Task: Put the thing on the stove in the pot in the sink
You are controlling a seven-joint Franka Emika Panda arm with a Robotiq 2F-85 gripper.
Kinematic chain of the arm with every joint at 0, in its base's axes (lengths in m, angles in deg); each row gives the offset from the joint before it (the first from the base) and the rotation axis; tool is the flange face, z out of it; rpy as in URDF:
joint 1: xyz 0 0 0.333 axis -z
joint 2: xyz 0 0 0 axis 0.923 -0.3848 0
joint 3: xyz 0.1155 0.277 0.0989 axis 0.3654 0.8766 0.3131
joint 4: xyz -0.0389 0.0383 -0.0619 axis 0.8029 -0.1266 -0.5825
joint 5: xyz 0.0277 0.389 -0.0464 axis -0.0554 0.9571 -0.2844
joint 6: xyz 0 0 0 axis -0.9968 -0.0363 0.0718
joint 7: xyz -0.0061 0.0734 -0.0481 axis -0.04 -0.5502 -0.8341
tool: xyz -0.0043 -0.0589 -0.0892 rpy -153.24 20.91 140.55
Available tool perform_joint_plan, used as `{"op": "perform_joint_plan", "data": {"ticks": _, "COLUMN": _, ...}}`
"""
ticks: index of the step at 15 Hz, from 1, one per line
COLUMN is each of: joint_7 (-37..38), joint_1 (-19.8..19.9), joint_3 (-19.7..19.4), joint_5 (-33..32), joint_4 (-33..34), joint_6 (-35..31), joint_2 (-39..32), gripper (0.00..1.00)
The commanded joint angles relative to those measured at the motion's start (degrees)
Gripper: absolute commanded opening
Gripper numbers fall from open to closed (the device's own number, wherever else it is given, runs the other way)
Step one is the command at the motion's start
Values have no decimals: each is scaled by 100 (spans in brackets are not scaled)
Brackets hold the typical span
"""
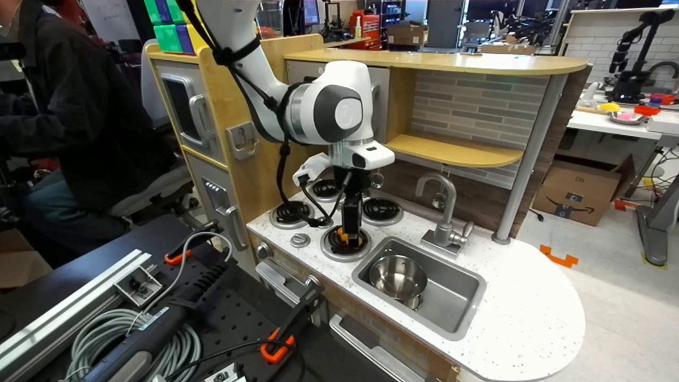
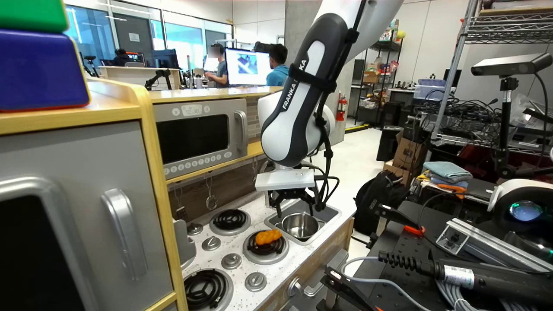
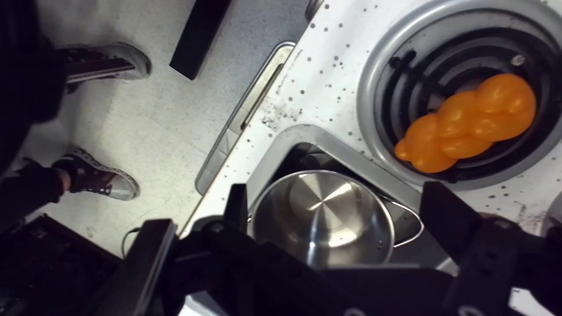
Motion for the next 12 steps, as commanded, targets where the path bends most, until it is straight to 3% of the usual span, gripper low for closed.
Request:
{"op": "perform_joint_plan", "data": {"ticks": 1, "joint_7": 1012, "joint_1": -337, "joint_3": -182, "joint_5": 275, "joint_4": 226, "joint_6": 566, "joint_2": -166, "gripper": 100}}
{"op": "perform_joint_plan", "data": {"ticks": 6, "joint_7": 1958, "joint_1": -119, "joint_3": 245, "joint_5": 794, "joint_4": 466, "joint_6": 1672, "joint_2": -213, "gripper": 100}}
{"op": "perform_joint_plan", "data": {"ticks": 7, "joint_7": 1757, "joint_1": -184, "joint_3": 138, "joint_5": 488, "joint_4": 189, "joint_6": 1245, "joint_2": -66, "gripper": 100}}
{"op": "perform_joint_plan", "data": {"ticks": 10, "joint_7": 1782, "joint_1": -179, "joint_3": 168, "joint_5": 484, "joint_4": 207, "joint_6": 1299, "joint_2": -82, "gripper": 100}}
{"op": "perform_joint_plan", "data": {"ticks": 12, "joint_7": 1897, "joint_1": -244, "joint_3": 100, "joint_5": 420, "joint_4": 261, "joint_6": 923, "joint_2": -197, "gripper": 100}}
